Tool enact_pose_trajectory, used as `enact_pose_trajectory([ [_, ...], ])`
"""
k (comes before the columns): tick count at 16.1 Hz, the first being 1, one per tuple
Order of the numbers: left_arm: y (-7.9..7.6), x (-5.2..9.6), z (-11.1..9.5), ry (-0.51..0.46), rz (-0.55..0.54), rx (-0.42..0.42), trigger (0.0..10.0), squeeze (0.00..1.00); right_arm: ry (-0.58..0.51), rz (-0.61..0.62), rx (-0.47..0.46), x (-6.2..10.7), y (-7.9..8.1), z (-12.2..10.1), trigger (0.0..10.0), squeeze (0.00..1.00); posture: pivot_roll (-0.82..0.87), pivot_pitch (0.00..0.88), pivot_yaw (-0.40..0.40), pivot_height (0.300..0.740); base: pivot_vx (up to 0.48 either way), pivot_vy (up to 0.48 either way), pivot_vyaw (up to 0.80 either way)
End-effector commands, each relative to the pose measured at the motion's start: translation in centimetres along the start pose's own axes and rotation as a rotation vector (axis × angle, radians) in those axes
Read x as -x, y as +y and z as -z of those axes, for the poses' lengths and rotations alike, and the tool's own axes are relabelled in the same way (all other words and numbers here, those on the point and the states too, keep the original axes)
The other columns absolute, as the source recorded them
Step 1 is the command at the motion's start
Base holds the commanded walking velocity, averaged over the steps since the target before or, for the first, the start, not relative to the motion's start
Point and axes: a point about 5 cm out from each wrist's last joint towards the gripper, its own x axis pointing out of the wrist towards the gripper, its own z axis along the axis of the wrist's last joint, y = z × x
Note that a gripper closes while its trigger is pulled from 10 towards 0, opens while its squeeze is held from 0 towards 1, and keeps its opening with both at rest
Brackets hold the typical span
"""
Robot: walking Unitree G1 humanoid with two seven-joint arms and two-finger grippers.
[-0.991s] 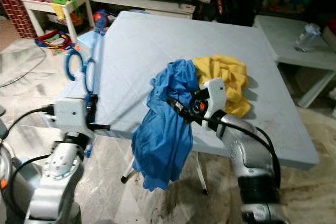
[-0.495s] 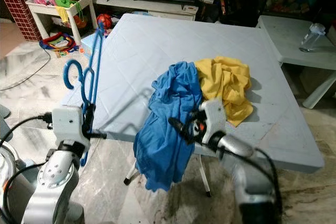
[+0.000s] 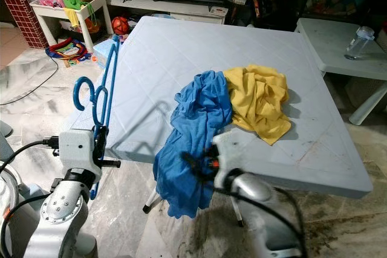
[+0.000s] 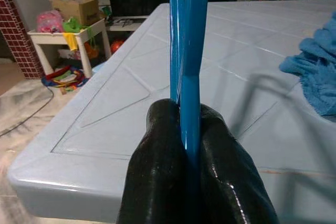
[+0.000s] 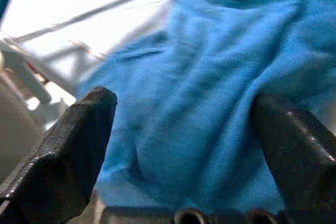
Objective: Hang hanger
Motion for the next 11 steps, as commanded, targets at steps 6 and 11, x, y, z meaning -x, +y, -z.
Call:
enact_pose_trajectory([
  [6, -0.3, -0.3, -0.8, -0.028, 0.018, 0.003, 10.0, 0.00, 0.061, 0.144, 0.013, -2.6, 0.3, 0.4, 0.0, 0.00, 0.10, 0.043, -0.046, 0.740, 0.000, 0.000, 0.00],
  [11, -0.4, -0.2, -1.0, -0.034, 0.004, 0.011, 10.0, 0.00, 0.069, 0.202, 0.073, -4.3, -0.2, 0.1, 0.0, 0.00, 0.11, 0.045, -0.064, 0.740, 0.000, 0.000, 0.00],
])
